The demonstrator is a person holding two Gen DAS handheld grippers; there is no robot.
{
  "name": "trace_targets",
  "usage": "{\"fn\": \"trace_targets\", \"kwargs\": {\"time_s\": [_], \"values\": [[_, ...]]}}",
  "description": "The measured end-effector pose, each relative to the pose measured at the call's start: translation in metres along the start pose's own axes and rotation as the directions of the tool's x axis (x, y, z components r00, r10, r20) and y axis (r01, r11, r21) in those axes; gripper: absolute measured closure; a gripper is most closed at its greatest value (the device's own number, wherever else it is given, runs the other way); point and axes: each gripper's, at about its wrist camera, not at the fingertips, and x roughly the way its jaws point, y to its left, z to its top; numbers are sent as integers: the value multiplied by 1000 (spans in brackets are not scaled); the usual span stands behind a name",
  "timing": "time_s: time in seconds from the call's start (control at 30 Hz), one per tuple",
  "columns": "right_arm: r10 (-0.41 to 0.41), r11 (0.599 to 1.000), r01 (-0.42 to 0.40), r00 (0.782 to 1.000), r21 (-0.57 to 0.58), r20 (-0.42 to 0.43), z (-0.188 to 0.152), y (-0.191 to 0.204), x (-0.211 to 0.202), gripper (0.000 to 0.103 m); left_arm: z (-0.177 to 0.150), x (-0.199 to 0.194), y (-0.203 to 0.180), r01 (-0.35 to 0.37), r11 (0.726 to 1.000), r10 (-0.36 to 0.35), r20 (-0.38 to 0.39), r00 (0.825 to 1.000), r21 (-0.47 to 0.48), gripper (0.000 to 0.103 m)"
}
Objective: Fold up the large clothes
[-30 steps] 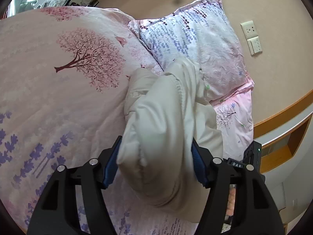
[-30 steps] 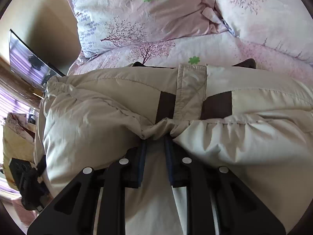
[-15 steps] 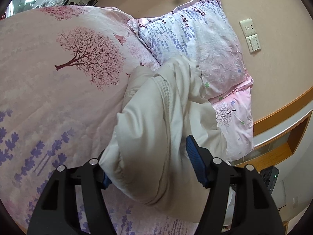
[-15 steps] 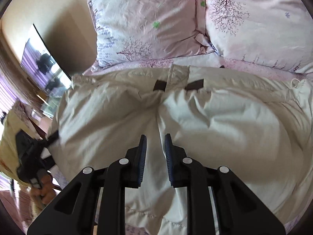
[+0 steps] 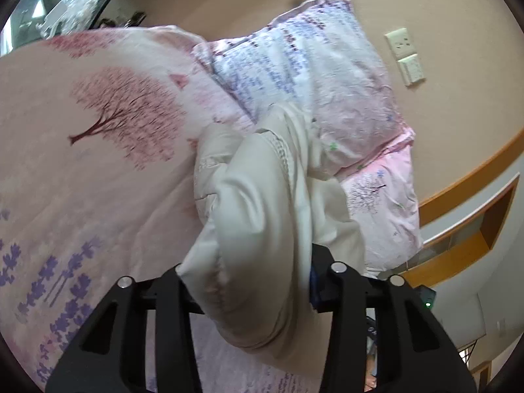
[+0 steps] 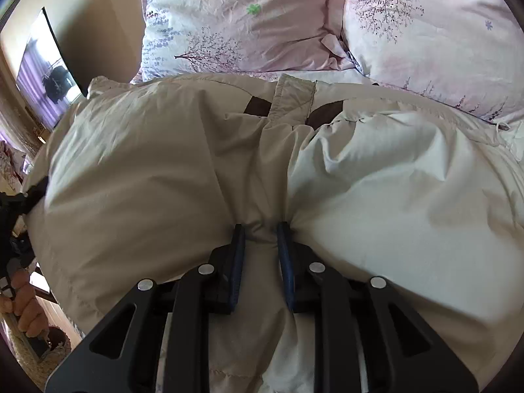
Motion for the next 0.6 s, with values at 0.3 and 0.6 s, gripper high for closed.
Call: {"fn": "trace_targets", "kwargs": {"time_s": [0.3, 0.6], "values": [[-13, 1000, 14, 1000, -13, 6, -2, 1, 5, 81, 0, -11, -45, 91, 985, -99, 46, 994, 146, 67], [70, 997, -72, 994, 21, 89, -8, -8, -19, 81, -4, -17, -77, 110, 963, -126, 52, 991, 245, 67]]}}
